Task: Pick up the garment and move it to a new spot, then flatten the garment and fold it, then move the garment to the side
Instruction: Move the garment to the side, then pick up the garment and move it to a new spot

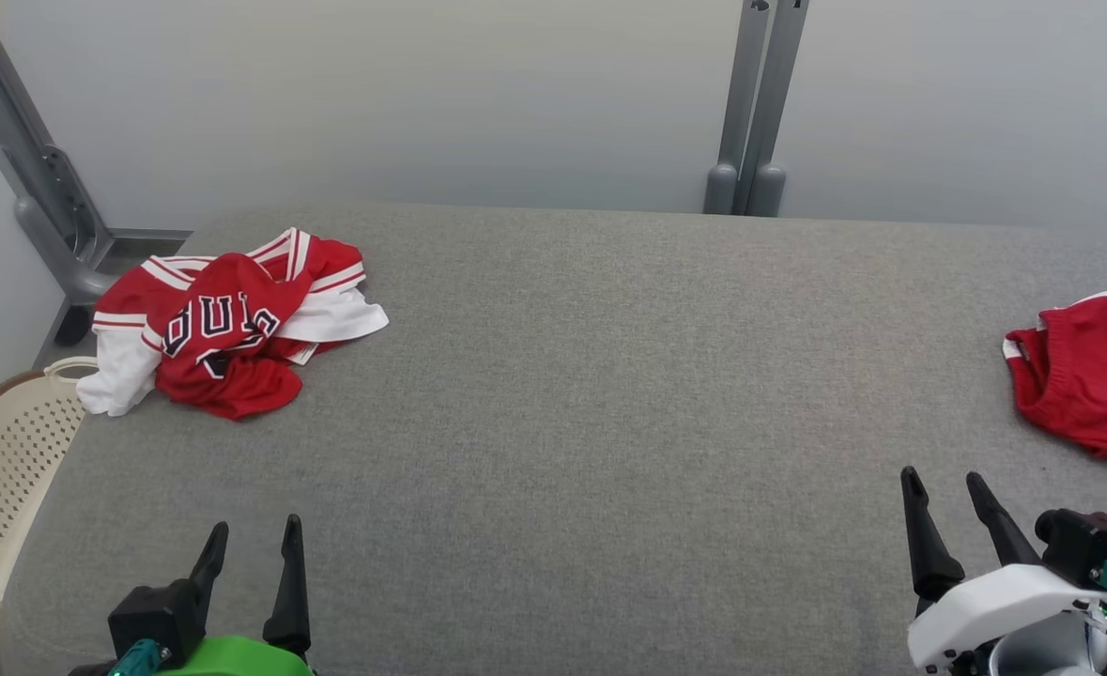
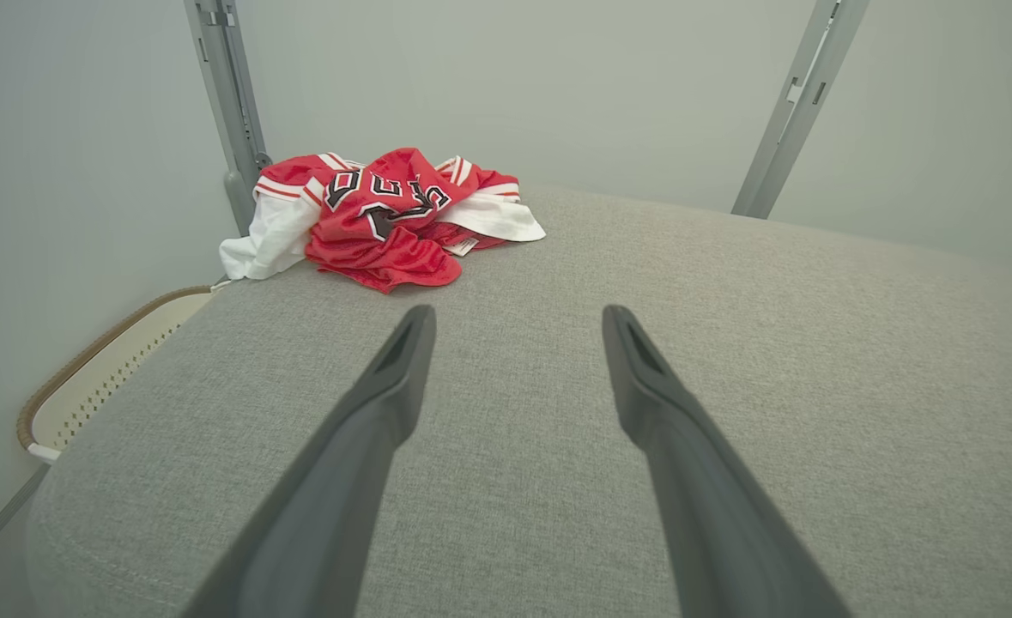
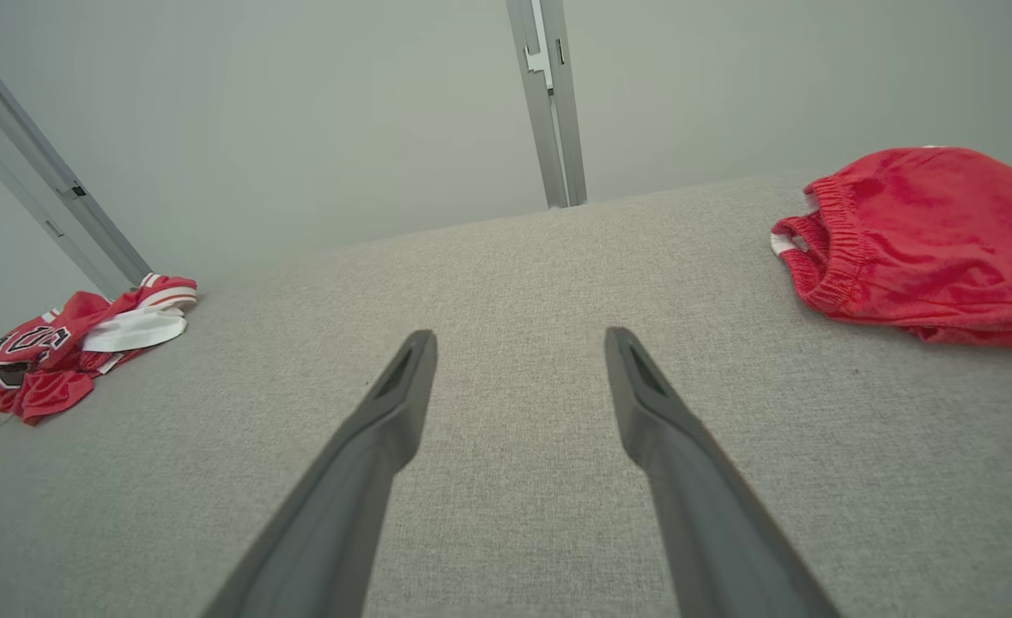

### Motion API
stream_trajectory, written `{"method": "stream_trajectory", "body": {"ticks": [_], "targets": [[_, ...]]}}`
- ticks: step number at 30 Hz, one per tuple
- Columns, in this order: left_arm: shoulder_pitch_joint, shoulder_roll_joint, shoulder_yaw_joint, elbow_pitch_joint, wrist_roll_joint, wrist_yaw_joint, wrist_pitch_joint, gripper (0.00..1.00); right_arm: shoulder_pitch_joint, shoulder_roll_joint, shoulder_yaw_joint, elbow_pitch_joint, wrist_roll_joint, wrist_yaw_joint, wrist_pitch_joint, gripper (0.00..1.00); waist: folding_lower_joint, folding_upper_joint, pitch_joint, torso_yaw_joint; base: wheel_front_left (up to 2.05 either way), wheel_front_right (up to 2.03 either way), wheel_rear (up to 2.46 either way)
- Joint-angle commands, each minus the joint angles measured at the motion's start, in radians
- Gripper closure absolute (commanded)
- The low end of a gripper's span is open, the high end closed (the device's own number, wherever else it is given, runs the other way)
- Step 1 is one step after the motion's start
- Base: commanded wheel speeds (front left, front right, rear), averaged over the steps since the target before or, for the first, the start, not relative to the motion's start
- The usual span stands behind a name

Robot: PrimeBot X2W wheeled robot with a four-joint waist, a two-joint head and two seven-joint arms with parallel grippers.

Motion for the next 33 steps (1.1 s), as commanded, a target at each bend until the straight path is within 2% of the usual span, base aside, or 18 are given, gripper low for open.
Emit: {"method": "stream_trajectory", "body": {"ticks": [1,4,12,20,26,33], "targets": [[0.011,0.004,-0.004,0.000,0.005,-0.005,-0.009,0.00,0.014,-0.001,-0.002,0.000,-0.005,-0.001,-0.004,0.00,0.0000,0.0000,-0.001,-0.001,0.00,0.00,0.00],[0.019,0.008,-0.017,0.004,0.012,-0.013,-0.021,0.00,0.039,0.003,0.003,0.010,-0.016,-0.001,-0.008,0.00,0.0000,0.0000,-0.006,-0.007,0.00,0.00,0.00],[0.060,0.002,-0.018,0.012,0.006,0.003,-0.051,0.00,0.067,0.003,0.027,0.050,-0.021,-0.001,-0.027,0.00,0.0000,0.0000,-0.012,-0.034,0.00,0.00,0.00],[0.054,0.004,-0.016,0.025,-0.012,-0.006,-0.060,0.00,0.051,0.004,0.033,0.055,-0.030,-0.001,-0.034,0.00,0.0000,0.0000,-0.015,-0.027,0.00,0.00,0.00],[0.039,0.008,-0.022,0.015,-0.016,-0.005,-0.050,0.00,0.059,0.004,0.040,0.051,-0.012,-0.001,-0.030,0.00,0.0000,0.0000,-0.015,0.011,0.00,0.00,0.00],[0.037,0.024,-0.019,0.009,-0.019,0.001,-0.037,0.00,0.058,0.003,0.078,0.063,0.034,-0.001,-0.045,0.00,0.0000,0.0000,-0.015,0.106,0.00,0.00,0.00]]}}
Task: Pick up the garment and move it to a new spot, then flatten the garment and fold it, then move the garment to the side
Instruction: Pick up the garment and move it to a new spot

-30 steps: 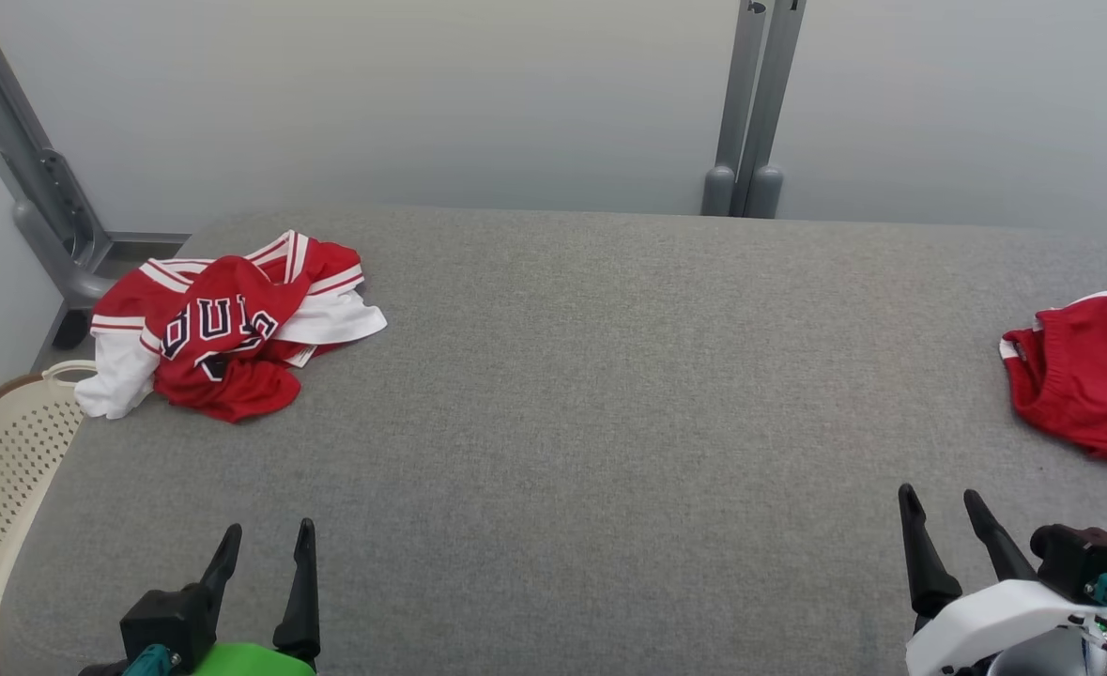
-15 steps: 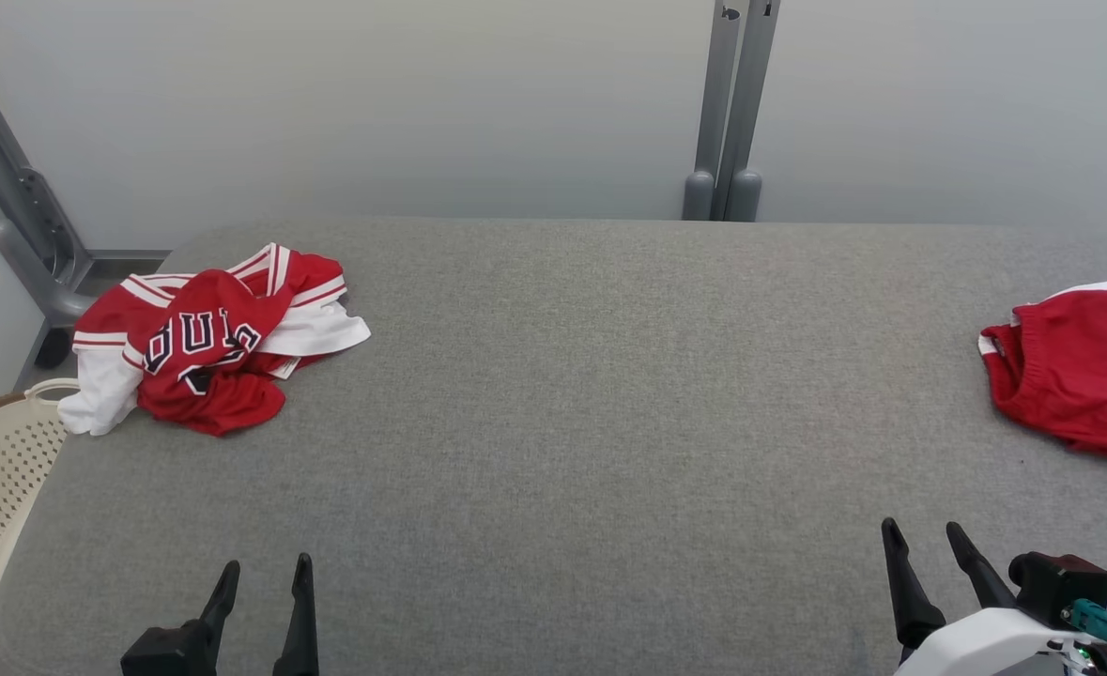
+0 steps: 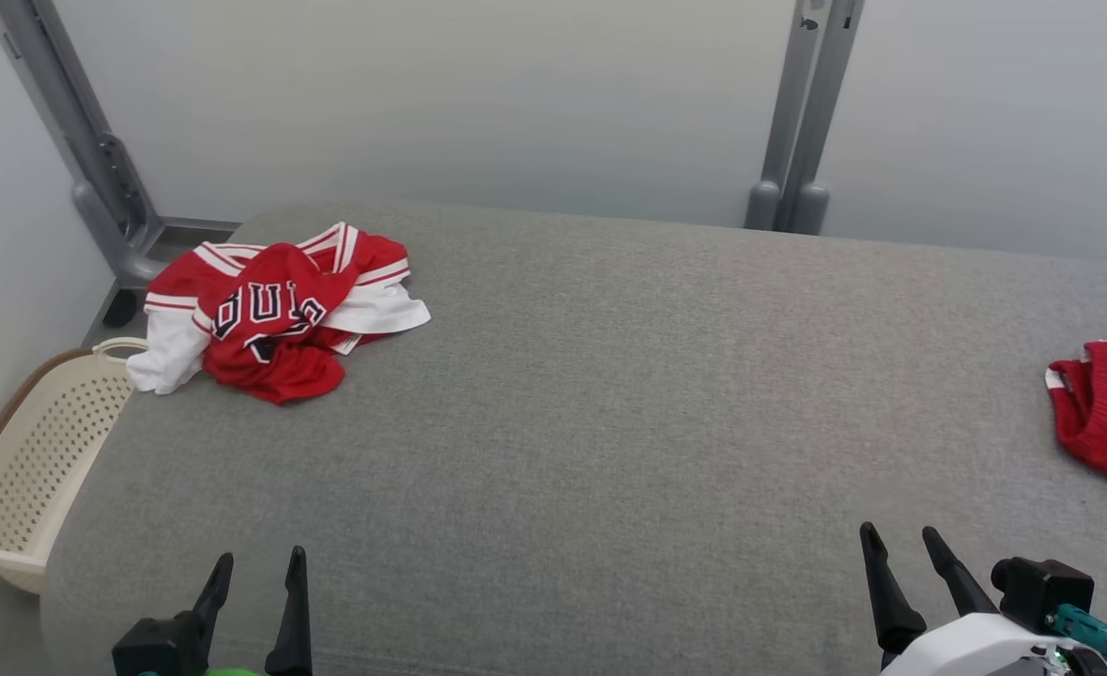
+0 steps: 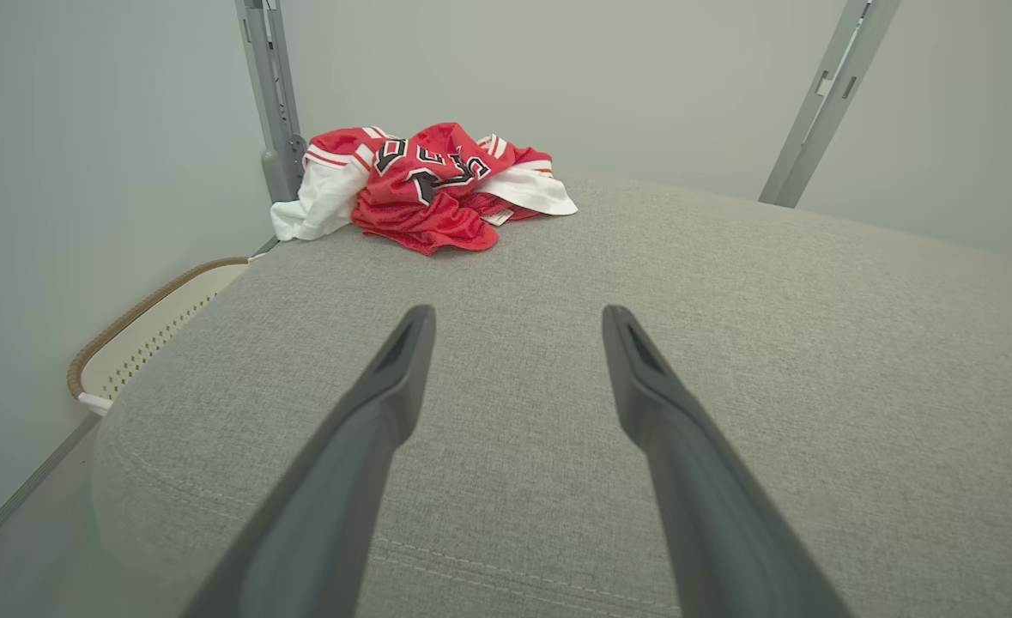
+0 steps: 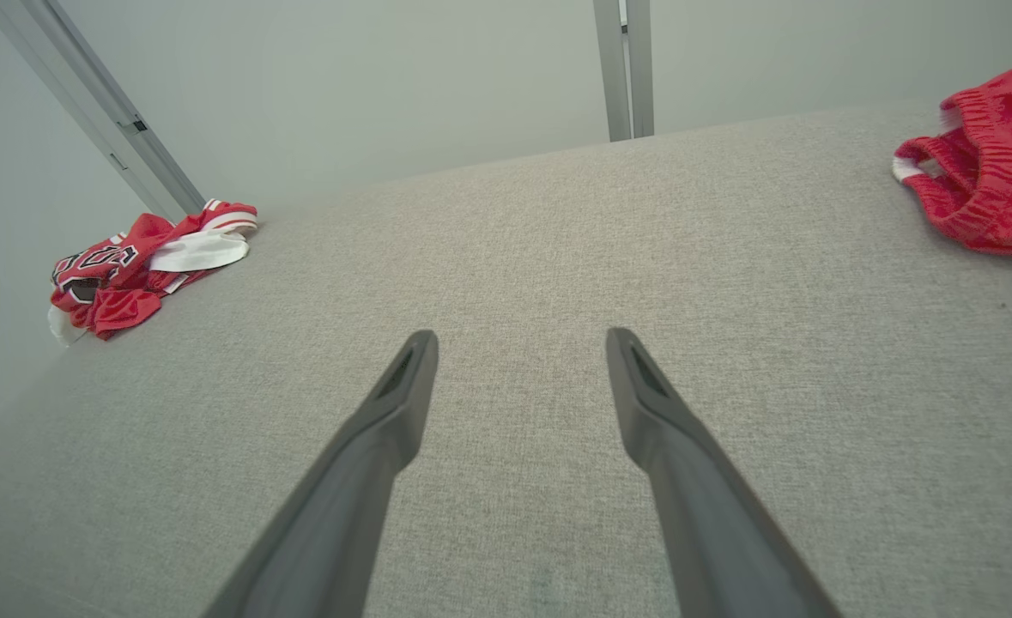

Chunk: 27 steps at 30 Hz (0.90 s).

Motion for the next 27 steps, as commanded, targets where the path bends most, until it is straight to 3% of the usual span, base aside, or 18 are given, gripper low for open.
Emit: {"method": "stream_trajectory", "body": {"ticks": [1,7,14,27], "targets": [[-0.010,0.012,0.001,-0.007,-0.005,0.003,0.006,0.00,0.003,-0.001,0.005,0.008,0.020,-0.001,-0.015,0.00,0.0001,0.0000,-0.001,0.073,0.00,0.00,0.00],[0.000,0.032,0.001,-0.028,-0.005,0.008,0.025,0.00,-0.022,-0.001,0.036,0.026,0.027,-0.001,-0.035,0.00,0.0001,0.0000,0.002,0.204,0.00,0.00,0.00],[0.016,0.043,0.001,-0.042,-0.011,0.012,0.036,0.00,-0.039,-0.002,0.069,0.043,0.037,-0.001,-0.047,0.00,0.0001,0.0000,0.003,0.286,0.00,0.00,0.00],[0.018,0.041,-0.003,-0.060,-0.033,0.020,0.059,0.00,-0.068,-0.002,0.105,0.048,0.016,-0.001,-0.035,0.00,0.0001,0.0000,0.029,0.315,0.00,0.00,0.00]]}}
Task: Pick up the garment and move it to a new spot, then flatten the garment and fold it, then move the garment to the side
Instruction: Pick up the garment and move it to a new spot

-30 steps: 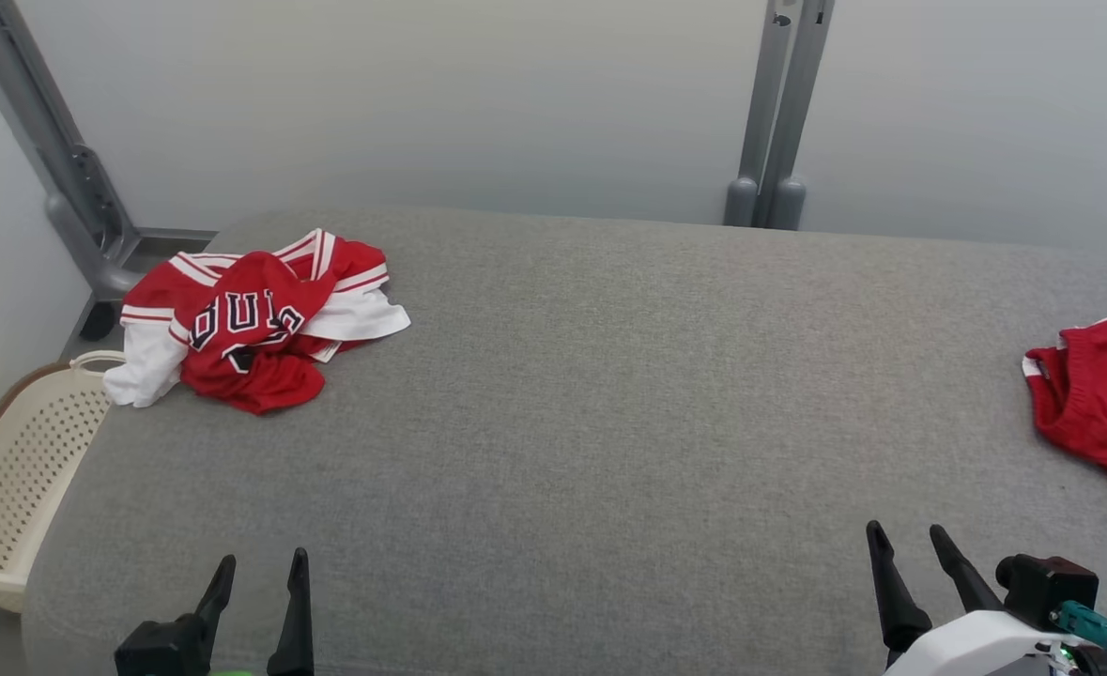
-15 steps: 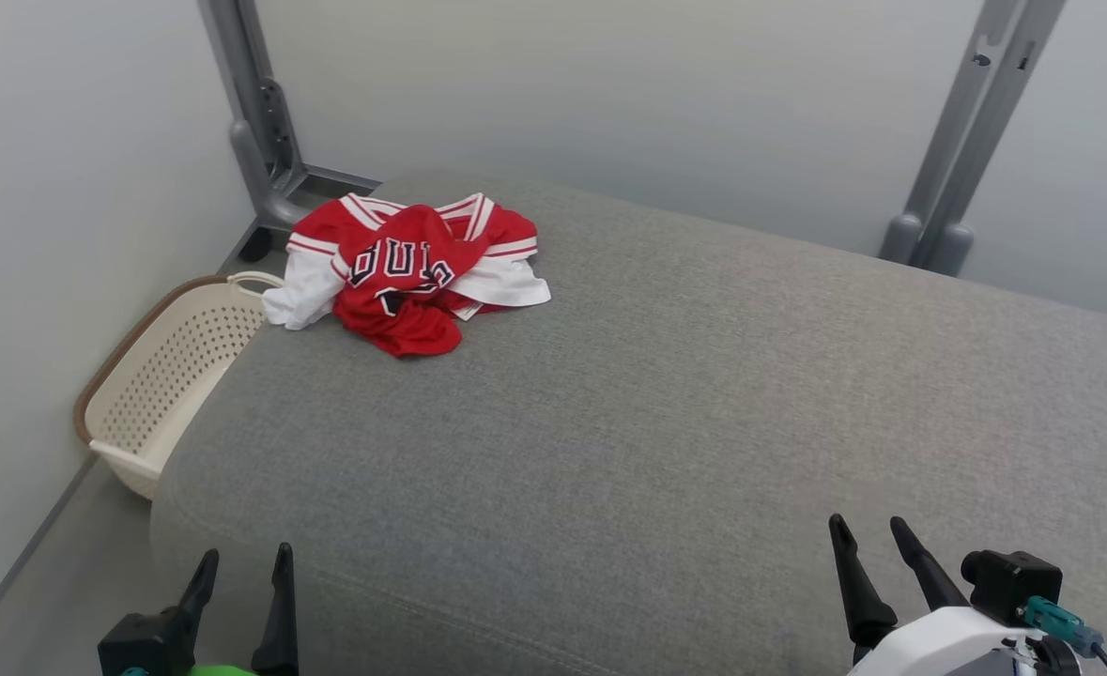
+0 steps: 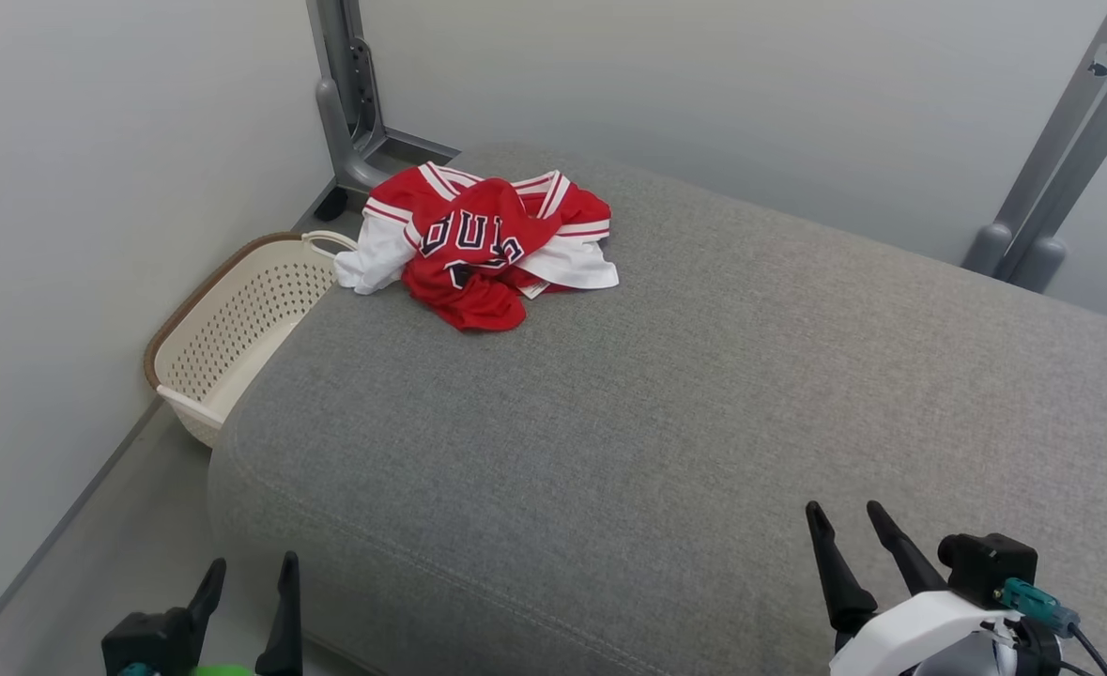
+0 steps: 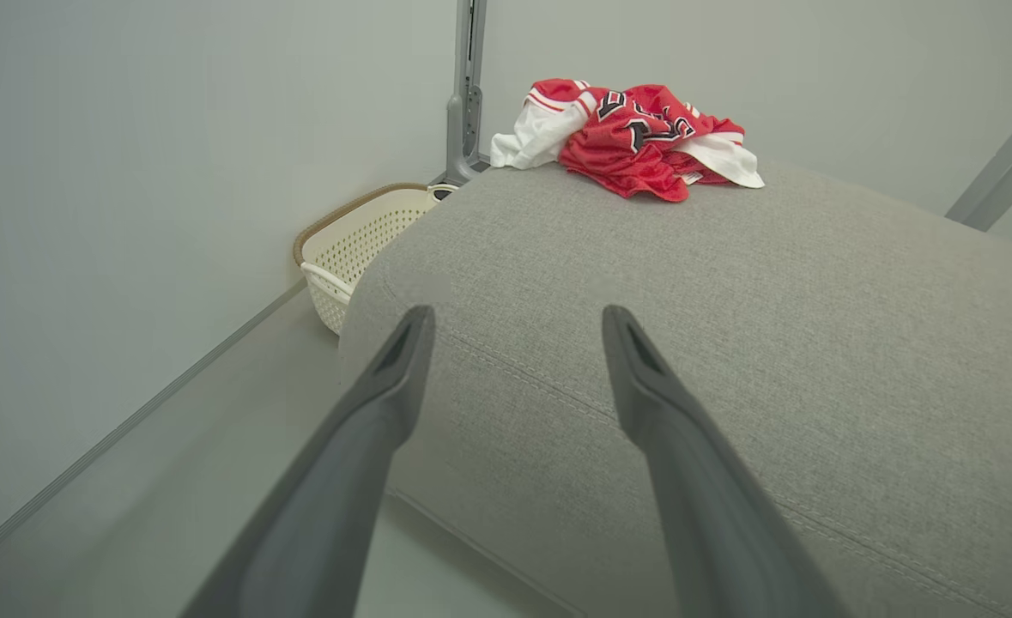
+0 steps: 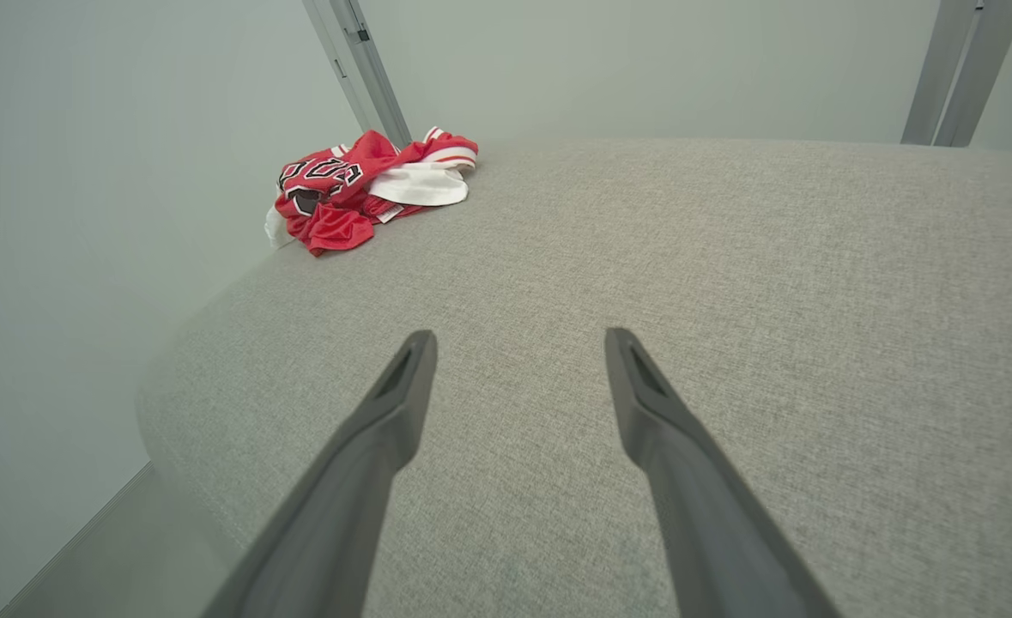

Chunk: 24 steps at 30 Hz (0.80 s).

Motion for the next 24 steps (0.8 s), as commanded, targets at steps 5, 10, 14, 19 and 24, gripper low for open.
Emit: {"method": "stream_trajectory", "body": {"ticks": [5,10,14,19,24], "targets": [[-0.103,0.026,-0.023,0.032,-0.016,-0.023,0.125,0.00,0.023,-0.004,-0.033,-0.030,-0.032,-0.001,0.012,0.00,0.0000,0.0000,0.010,0.004,0.00,0.00,0.00],[-0.307,0.008,-0.055,0.130,-0.046,-0.047,0.285,0.00,0.027,-0.004,-0.048,-0.104,-0.077,-0.001,0.053,0.00,0.0000,0.0000,0.055,-0.004,0.00,0.00,0.00],[-0.502,-0.030,-0.072,0.244,-0.072,-0.075,0.363,0.00,-0.003,-0.004,-0.034,-0.199,-0.128,-0.001,0.106,0.00,0.0000,0.0000,0.129,-0.043,0.00,0.00,0.00],[-0.711,-0.055,-0.077,0.386,-0.071,-0.088,0.393,0.00,-0.042,-0.019,-0.001,-0.307,-0.171,-0.001,0.172,0.00,0.0000,0.0000,0.233,-0.102,0.00,0.00,0.00],[-0.871,-0.071,-0.081,0.522,-0.071,-0.102,0.403,0.00,-0.080,-0.055,0.039,-0.384,-0.189,-0.001,0.229,0.00,0.0000,0.0000,0.329,-0.157,0.00,0.00,0.00]]}}
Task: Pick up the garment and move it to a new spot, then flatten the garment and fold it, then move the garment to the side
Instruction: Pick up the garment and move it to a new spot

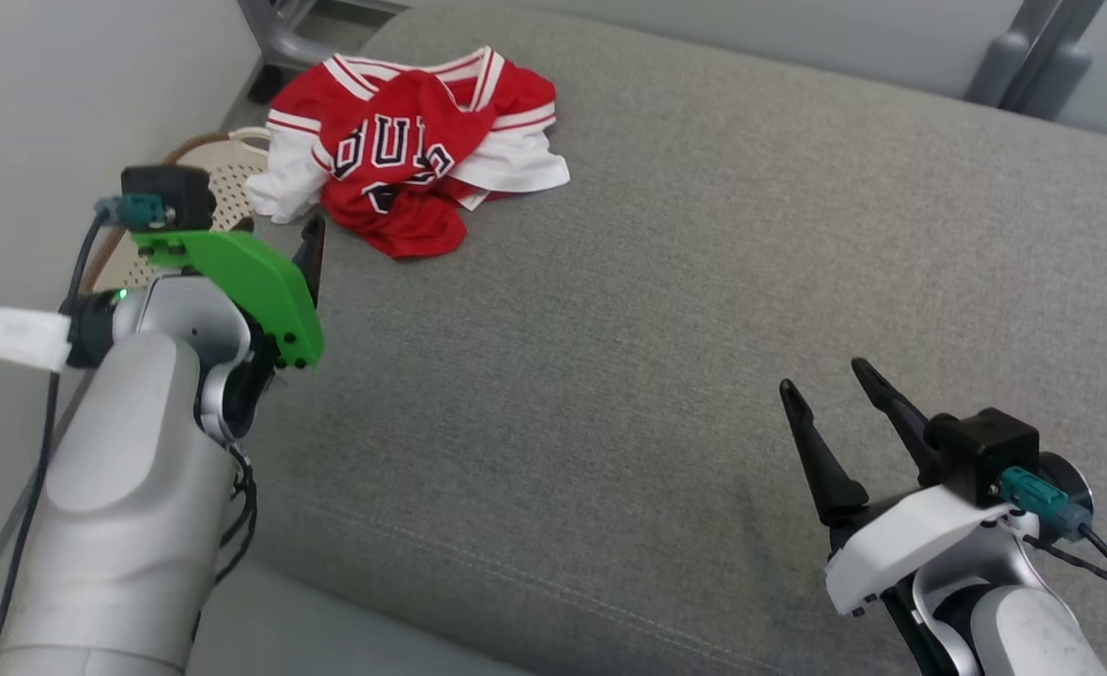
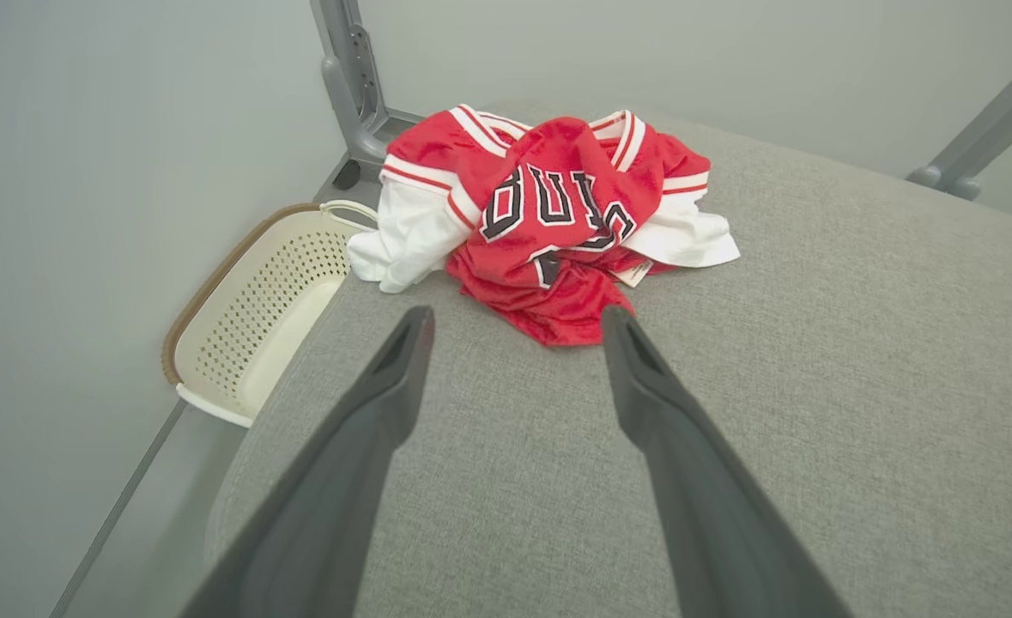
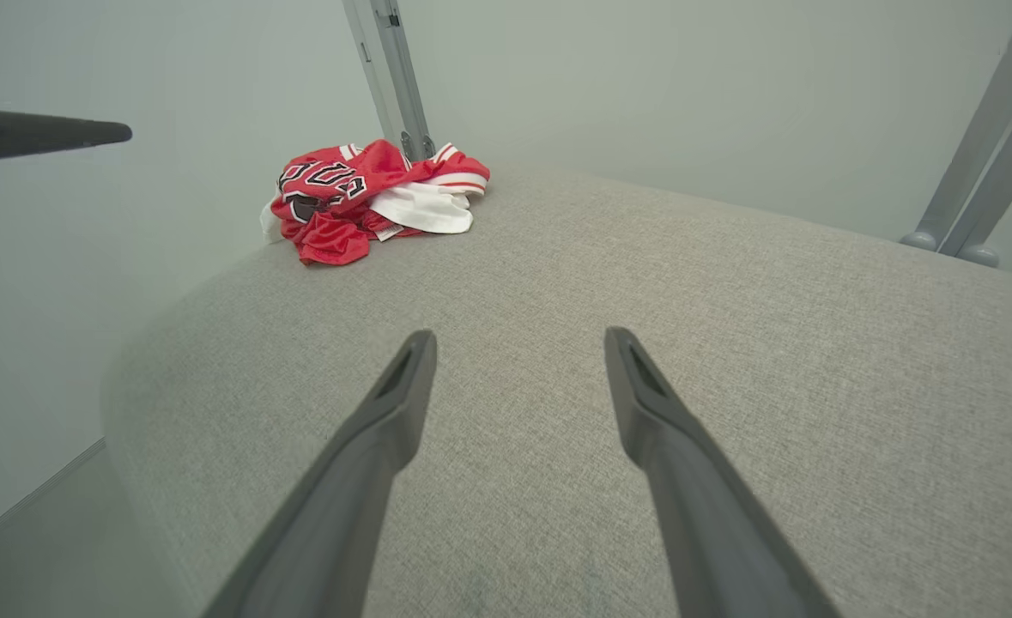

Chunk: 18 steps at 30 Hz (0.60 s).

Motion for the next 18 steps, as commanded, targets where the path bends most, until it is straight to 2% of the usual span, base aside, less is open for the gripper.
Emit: {"method": "stream_trajectory", "body": {"ticks": [1,6,15,18], "targets": [[-0.027,-0.005,-0.004,0.011,0.006,-0.003,-0.002,0.00,-0.017,-0.009,0.003,-0.011,-0.009,-0.001,0.005,0.00,-0.0001,0.0000,0.111,-0.087,0.00,0.00,0.00],[-0.181,0.019,-0.016,0.158,0.028,-0.020,0.005,0.00,-0.053,-0.040,0.038,-0.092,-0.020,-0.001,0.053,0.00,-0.0001,0.0000,0.212,-0.143,0.00,0.00,0.00],[-0.324,0.045,-0.048,0.317,0.080,0.021,0.000,0.00,-0.057,-0.065,0.054,-0.160,-0.034,-0.001,0.098,0.00,-0.0001,0.0000,0.325,-0.191,0.00,0.00,0.00],[-0.339,0.050,-0.050,0.363,0.095,0.058,-0.021,0.00,-0.055,-0.065,0.053,-0.165,-0.038,-0.001,0.095,0.00,-0.0001,0.0000,0.336,-0.204,0.00,0.00,0.00]]}}
